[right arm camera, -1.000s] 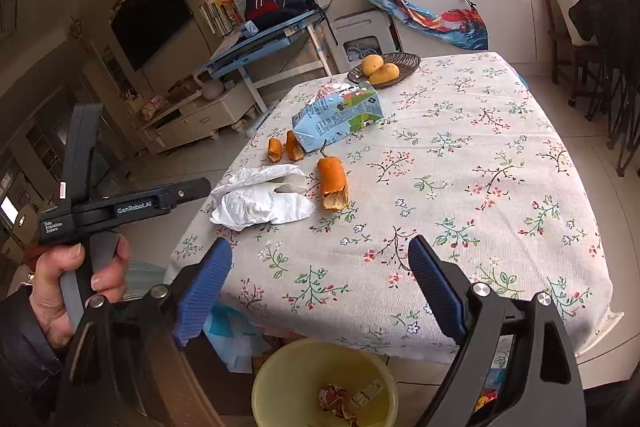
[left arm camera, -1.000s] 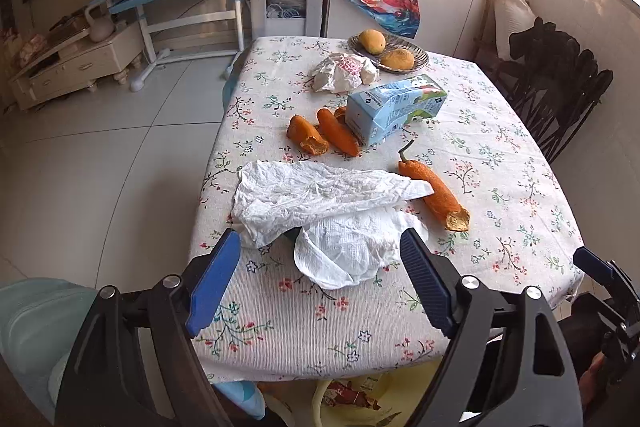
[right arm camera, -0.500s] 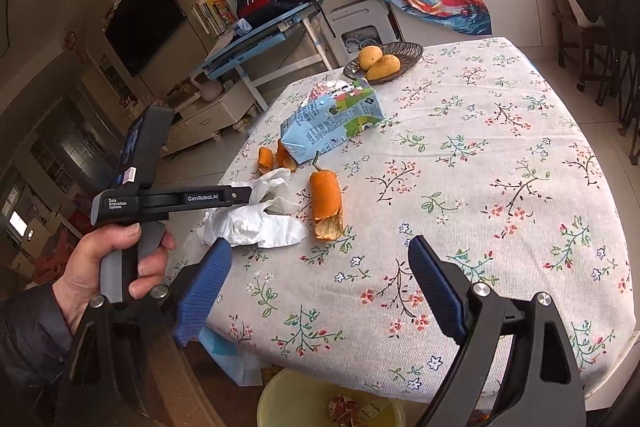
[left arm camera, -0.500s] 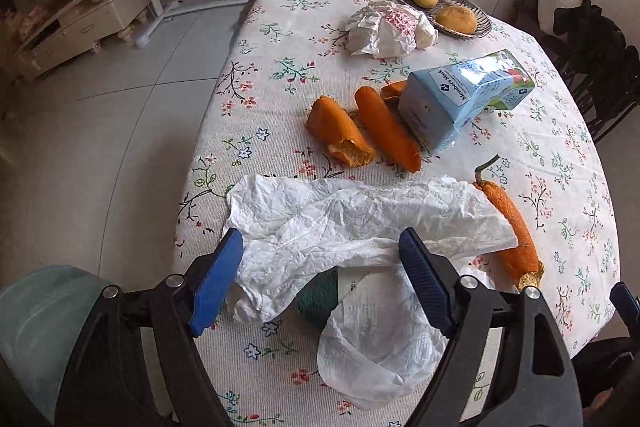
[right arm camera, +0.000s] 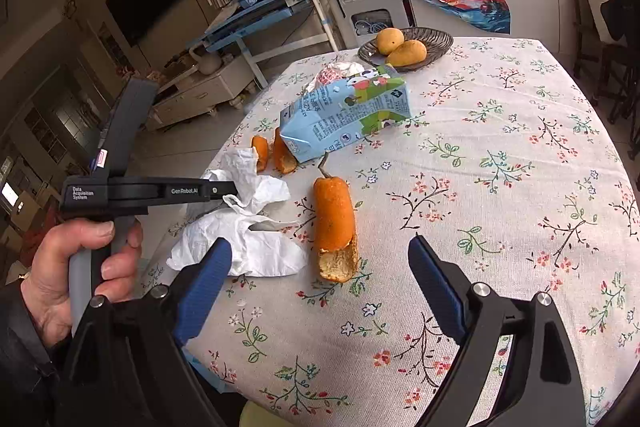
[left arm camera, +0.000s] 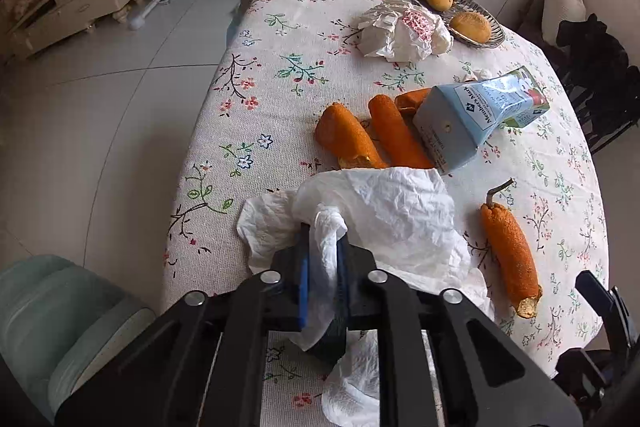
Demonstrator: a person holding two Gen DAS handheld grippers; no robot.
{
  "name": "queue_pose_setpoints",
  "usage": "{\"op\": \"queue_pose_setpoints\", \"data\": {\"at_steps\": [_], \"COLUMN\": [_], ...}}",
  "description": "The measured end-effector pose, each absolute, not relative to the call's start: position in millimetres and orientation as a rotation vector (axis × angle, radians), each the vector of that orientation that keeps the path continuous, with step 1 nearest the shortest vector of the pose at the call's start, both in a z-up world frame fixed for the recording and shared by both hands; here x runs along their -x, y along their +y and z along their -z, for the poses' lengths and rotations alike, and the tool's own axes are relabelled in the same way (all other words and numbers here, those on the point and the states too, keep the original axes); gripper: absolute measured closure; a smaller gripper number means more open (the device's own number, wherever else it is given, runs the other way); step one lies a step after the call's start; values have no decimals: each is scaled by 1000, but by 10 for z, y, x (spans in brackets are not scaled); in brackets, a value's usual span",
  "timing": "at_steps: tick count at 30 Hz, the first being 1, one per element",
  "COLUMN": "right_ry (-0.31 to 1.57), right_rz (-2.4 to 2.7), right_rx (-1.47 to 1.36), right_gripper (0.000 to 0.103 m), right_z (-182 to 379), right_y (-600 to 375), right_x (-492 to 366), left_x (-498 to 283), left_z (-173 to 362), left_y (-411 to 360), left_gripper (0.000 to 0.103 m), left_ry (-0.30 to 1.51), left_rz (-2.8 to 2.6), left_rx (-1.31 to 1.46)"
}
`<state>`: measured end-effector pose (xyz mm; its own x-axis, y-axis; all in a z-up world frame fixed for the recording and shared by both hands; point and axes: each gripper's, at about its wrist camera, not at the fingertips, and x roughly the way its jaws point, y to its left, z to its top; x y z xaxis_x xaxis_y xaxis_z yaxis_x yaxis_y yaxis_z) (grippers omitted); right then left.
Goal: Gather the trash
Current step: 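Grasp the white plastic bag with the left gripper while the right gripper grasps an orange peel, then carry the orange peel to the yellow bucket and open the right gripper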
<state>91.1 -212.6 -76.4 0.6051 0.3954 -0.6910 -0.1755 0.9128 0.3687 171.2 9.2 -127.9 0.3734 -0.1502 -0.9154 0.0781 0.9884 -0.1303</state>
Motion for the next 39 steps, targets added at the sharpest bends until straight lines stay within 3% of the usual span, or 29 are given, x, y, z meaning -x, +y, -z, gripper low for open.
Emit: {"op": "queue_pose_setpoints", "data": {"at_steps": [3,17,21,23,24,25,39], "right_ry": [882,925,949,944,947,950,891], "right_rz": [-335,-286,-272,-264,-268,-271,-300], "right_rx": [-238,-177,-162,-144,-145,-149,-255], "right_gripper": [17,39,51,62,75,77,85], "right_z": [823,975,1045,1048,1053,1055,801], "right_y": [-2053,-1947,-1921,-1902,-1901,-1905,-2133], "right_x": [-952,-1178,-1239,-1237,-1238,-1237,-935], "left_x": [-1660,-1200,-1072,-1019,-991,-961,-565], "left_z": [1147,416,295,267,255,245,167], "left_y": [149,344,333,312,306,301,314], "left_gripper": [96,96,96,96,96,96,96], "left_ry": [1136,876,830,817,811,805,751], "left_rz": [164,258,249,245,247,250,272], "left_rx": [99,197,172,151,143,139,134]}}
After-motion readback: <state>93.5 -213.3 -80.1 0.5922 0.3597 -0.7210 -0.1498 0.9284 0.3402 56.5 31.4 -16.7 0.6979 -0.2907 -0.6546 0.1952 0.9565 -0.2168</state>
